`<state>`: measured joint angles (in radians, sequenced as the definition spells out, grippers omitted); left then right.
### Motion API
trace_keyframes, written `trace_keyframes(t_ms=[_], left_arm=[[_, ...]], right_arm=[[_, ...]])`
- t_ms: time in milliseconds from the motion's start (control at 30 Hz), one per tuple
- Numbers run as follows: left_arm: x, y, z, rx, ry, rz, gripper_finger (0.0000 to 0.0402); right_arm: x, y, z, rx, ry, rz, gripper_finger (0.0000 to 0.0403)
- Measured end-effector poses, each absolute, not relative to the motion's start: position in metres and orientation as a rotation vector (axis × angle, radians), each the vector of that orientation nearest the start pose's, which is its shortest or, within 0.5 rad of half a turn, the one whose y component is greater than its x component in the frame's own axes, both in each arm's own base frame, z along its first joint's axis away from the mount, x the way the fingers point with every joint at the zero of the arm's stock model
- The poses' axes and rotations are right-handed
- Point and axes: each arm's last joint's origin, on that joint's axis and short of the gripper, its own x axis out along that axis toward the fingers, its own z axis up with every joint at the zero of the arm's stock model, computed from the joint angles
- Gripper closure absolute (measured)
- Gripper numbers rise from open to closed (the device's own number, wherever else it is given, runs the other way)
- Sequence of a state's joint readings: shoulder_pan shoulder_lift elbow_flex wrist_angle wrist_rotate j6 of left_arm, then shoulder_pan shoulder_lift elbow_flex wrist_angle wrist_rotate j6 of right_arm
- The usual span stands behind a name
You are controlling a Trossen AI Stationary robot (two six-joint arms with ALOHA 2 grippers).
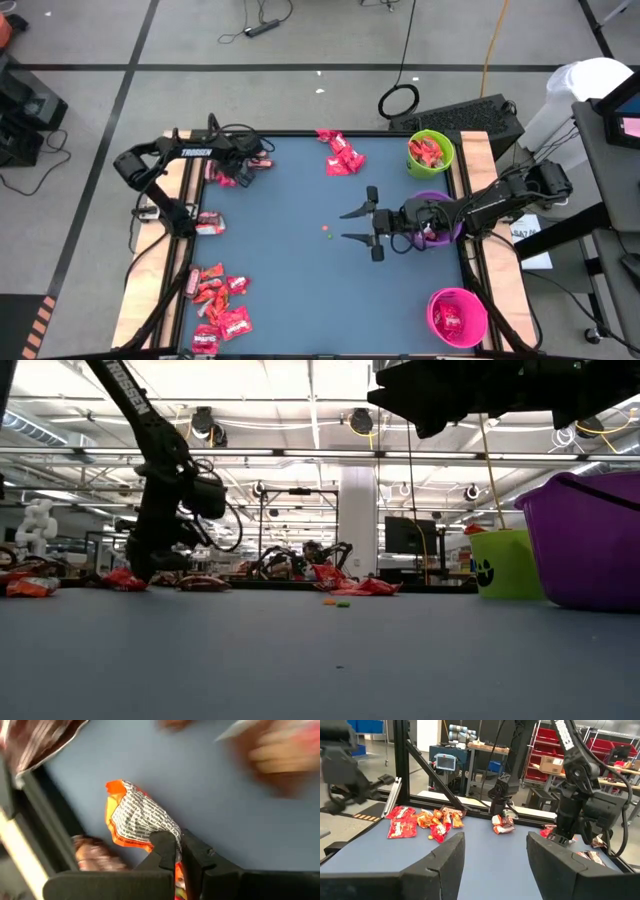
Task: Organize candy in baskets
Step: Put the orange chocolate bar into the green bucket
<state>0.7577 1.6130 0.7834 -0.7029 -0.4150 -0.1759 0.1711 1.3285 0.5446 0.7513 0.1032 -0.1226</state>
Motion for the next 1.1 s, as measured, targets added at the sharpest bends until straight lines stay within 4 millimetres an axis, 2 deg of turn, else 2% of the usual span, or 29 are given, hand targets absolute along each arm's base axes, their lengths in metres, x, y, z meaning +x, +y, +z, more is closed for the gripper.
trace_keyframes(t_ms=[200,367,600,767,867,1100], left_arm=[[0.19,0.146,0.161,-0.288,1.366,0.957,0.0391],[0.207,0.115,0.189,-0.281,1.163,0.836,0.0391],[0.233,0.061,0.22,-0.206,0.9,0.468,0.0391],[0.25,0.022,0.232,-0.071,0.76,0.147,0.0391],[0.257,-0.001,0.239,0.017,0.671,-0.021,0.0391],[0.264,-0.039,0.255,0.119,0.462,-0.268,0.0391]], right_arm=[[0.266,0.043,0.225,-0.118,0.042,0.07,0.0202],[0.265,0.043,0.223,-0.106,0.061,0.071,0.0202],[0.266,0.042,0.223,-0.074,0.059,0.064,0.0199],[0.269,0.043,0.215,-0.076,0.087,0.068,0.0172],[0.273,0.044,0.208,-0.08,0.11,0.068,0.0151],[0.282,0.045,0.199,-0.094,0.067,0.068,0.0129]])
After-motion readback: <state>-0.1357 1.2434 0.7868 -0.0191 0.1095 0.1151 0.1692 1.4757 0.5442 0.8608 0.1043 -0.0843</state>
